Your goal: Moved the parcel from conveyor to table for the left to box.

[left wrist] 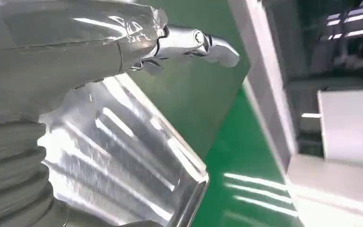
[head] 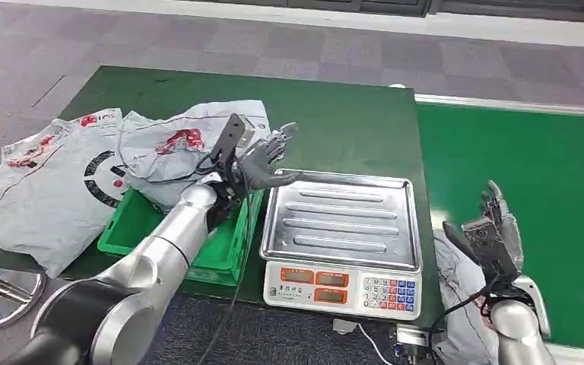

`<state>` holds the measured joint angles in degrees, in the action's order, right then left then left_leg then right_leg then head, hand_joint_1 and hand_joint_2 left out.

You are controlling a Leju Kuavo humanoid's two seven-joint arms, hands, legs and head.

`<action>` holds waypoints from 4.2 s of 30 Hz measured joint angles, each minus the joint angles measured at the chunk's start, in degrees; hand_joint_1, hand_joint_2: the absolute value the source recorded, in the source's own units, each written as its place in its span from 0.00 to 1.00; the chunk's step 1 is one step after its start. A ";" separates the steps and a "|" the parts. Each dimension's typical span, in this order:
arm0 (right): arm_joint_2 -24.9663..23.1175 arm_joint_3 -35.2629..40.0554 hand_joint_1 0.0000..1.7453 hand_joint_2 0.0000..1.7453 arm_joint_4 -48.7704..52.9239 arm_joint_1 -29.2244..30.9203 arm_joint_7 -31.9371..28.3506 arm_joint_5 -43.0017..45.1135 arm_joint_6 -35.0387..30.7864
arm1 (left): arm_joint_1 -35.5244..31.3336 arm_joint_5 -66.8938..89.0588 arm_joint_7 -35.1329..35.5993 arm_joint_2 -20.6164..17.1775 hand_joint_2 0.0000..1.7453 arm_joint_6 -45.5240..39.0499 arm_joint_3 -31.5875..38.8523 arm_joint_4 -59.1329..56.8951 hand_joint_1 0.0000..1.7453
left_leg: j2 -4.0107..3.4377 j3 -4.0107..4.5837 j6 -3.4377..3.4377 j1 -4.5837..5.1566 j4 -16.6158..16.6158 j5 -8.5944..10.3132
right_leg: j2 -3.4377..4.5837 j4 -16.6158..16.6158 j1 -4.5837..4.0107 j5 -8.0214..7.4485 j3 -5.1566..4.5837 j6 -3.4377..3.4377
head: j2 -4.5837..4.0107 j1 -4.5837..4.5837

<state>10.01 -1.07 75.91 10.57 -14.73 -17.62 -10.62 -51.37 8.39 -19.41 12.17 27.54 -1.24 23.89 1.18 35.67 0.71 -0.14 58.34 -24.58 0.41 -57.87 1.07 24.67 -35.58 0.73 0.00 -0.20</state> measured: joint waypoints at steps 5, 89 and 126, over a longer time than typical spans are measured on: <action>-0.20 0.00 0.00 1.00 0.00 -0.14 1.05 -1.82 -1.03 | 0.14 -0.07 0.40 1.60 1.00 -0.57 -2.08 -0.59 0.00 | -0.04 -0.02 0.01 -0.01 0.00 0.00 | 0.02 0.00 -0.01 0.00 -0.01 0.00 | 0.00 0.00; 16.65 16.57 1.00 1.00 1.53 -7.23 15.60 -36.28 2.37 | 3.64 1.35 -5.33 -2.25 1.00 -18.45 -12.90 5.31 0.00 | -0.47 -0.29 0.02 -0.03 -0.03 -0.19 | 0.43 0.00 -0.04 0.08 0.11 -0.08 | 0.00 0.00; 10.08 9.15 1.00 1.00 0.28 11.67 8.39 -20.92 -10.49 | -2.60 -1.16 -0.46 3.15 1.00 -17.58 -13.82 1.99 0.00 | -0.17 -0.18 -0.02 0.01 -0.03 -0.08 | 0.15 -0.01 0.01 0.02 0.14 0.01 | 0.00 0.00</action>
<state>20.09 8.08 76.19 22.23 -6.34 -38.53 -21.11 -53.97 7.24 -19.87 15.32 9.96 -15.06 25.88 1.01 35.49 0.69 -0.13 58.32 -24.66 0.56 -57.87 1.08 24.69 -35.44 0.74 0.00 -0.20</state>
